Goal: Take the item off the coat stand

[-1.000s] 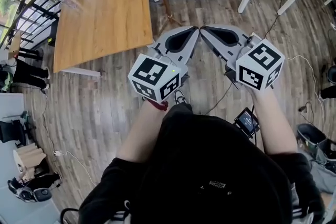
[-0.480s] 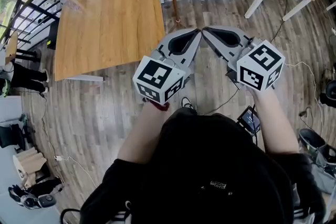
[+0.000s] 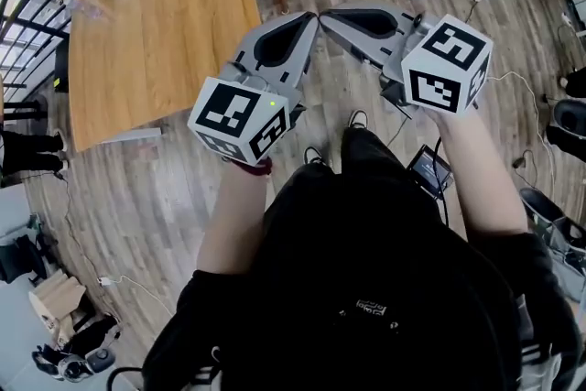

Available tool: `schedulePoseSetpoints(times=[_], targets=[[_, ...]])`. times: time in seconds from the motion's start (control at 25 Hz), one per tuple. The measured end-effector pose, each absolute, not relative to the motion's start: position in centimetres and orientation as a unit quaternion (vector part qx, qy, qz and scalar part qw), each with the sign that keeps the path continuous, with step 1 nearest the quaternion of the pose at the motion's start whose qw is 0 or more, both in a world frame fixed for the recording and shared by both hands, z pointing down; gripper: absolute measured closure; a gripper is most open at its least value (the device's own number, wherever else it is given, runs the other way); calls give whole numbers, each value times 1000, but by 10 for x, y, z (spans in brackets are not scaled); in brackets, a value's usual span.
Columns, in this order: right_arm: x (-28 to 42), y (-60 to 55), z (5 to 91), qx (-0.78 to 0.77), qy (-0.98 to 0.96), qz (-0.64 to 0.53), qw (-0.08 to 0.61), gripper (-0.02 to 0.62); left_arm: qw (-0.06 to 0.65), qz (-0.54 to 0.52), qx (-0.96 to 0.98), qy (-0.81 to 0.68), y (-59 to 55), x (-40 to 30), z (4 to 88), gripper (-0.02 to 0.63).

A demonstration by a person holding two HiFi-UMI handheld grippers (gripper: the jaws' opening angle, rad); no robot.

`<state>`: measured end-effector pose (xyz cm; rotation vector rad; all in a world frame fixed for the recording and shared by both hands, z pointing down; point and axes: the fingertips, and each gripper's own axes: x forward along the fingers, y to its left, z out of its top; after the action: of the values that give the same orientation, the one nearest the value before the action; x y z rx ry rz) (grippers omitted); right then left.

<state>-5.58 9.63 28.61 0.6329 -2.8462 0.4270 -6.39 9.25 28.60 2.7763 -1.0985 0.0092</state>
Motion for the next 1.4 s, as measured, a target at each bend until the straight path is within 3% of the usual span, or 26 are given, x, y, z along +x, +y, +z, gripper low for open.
schedulePoseSetpoints(times=[1.4], targets=[[33,-118,281,111,-974,176,89,578,76,46,905,-417,-121,26,281,603]])
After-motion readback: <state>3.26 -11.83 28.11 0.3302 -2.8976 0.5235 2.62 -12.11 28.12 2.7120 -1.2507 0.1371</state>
